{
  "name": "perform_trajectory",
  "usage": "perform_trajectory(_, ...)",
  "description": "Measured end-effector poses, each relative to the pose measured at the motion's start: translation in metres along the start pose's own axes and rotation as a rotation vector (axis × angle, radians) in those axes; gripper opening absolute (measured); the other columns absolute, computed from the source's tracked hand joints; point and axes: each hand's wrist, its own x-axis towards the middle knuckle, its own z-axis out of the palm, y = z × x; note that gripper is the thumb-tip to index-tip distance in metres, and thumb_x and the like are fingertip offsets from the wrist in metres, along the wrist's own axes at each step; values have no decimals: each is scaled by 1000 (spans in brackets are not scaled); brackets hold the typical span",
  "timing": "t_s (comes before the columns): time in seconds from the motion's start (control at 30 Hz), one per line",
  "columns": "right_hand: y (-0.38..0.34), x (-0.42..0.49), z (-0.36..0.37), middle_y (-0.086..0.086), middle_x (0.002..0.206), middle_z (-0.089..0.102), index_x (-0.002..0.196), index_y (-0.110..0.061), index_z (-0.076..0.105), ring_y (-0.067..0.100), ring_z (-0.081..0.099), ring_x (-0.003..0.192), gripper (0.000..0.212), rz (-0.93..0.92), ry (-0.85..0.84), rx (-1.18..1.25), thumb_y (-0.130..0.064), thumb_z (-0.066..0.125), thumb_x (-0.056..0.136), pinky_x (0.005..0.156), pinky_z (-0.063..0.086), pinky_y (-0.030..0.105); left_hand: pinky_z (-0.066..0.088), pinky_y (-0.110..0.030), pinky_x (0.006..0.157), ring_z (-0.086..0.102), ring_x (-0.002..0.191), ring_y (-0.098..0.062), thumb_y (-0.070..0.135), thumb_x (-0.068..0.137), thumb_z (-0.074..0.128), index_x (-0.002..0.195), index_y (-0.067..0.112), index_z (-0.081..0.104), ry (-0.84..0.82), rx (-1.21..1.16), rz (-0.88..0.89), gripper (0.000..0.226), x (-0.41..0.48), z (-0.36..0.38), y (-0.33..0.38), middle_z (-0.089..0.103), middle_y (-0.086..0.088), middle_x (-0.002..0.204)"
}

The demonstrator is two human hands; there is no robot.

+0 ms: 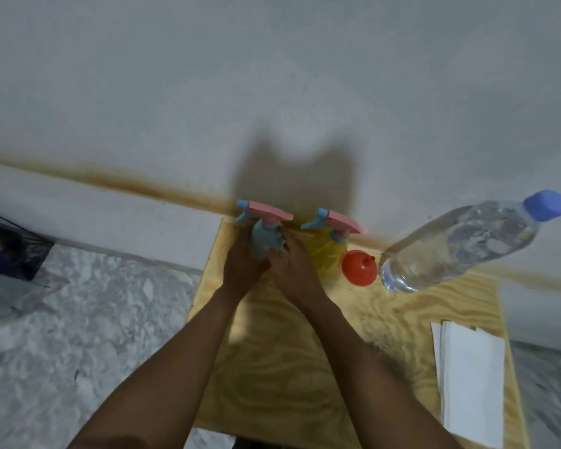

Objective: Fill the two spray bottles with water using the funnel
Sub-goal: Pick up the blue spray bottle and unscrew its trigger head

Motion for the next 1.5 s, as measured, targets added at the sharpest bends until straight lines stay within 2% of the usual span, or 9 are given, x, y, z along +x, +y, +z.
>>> perform_trajectory(0.13, -6, -3, 0, 2, 132, 60, 136, -14, 52, 11, 56, 119, 50, -51, 27, -15, -34, 49, 90, 98, 46, 27, 48, -25, 78, 66, 101, -20, 61, 59, 65, 124, 12, 58, -1, -67, 44, 81, -9, -10, 3, 69, -4, 112)
perform_trajectory(0.23, -9, -10, -9, 0, 130, 57, 140, -14, 50, 0, 60, 110, 51, -46, 14, 18, -35, 52, 94, 89, 54, 26, 47, -9, 70, 64, 90, 3, 61, 52, 75, 116, 24, 57, -10, -76, 108, 76, -22, -21, 13, 65, 14, 103)
perform_trajectory(0.3, -11, -18, -17, 0, 135, 52, 142, -16, 47, 1, 55, 118, 46, -43, 16, 22, -29, 53, 98, 97, 49, 24, 50, -10, 68, 64, 91, 6, 55, 50, 83, 115, 34, 55, -36, -94, 146, 74, -31, -29, 18, 64, 18, 103)
perform_trajectory(0.4, -12, -31, -30, 1, 131, 57, 136, -17, 53, 12, 54, 122, 40, -62, 59, 100, -29, 55, 98, 102, 44, 29, 53, -17, 71, 63, 95, 1, 55, 50, 83, 117, 37, 52, -109, -103, 171, 76, -48, -37, 28, 62, 18, 107)
perform_trajectory(0.63, -30, -68, -53, -6, 104, 72, 115, -13, 68, -1, 67, 95, 25, -156, 230, 236, -26, 64, 95, 77, 52, 14, 56, -22, 72, 62, 101, -5, 54, 53, 83, 122, 38, 54, -274, -132, 237, 77, -93, -42, 54, 62, 14, 113)
perform_trajectory(0.87, -55, -91, -71, -6, 84, 70, 98, -9, 71, -4, 63, 74, 15, -284, 370, 230, -23, 68, 91, 66, 45, 10, 58, -25, 76, 66, 99, -7, 44, 57, 87, 128, 21, 54, -205, -248, 349, 82, -138, -33, 96, 66, 7, 114)
perform_trajectory(1.07, -68, -112, -87, -3, 96, 73, 106, -16, 70, 11, 69, 90, 26, -268, 292, 317, -37, 68, 91, 79, 57, 29, 61, -39, 83, 69, 101, -11, 35, 58, 89, 124, 26, 58, -186, -325, 310, 74, -156, -33, 120, 70, 5, 112)
perform_trajectory(1.3, -82, -136, -99, -4, 74, 69, 81, -17, 69, 8, 66, 71, 21, -360, 260, 275, -35, 69, 90, 64, 51, 21, 59, -41, 89, 69, 105, -10, 23, 71, 88, 123, 30, 59, -279, -222, 374, 60, -175, -48, 138, 71, 9, 114)
perform_trajectory(1.5, -91, -147, -105, 8, 78, 70, 85, -8, 70, 13, 66, 71, 25, -368, 157, 314, -33, 70, 90, 64, 53, 27, 58, -48, 92, 70, 106, -18, 17, 75, 86, 126, 25, 60, -348, -245, 380, 58, -182, -61, 141, 72, 2, 116)
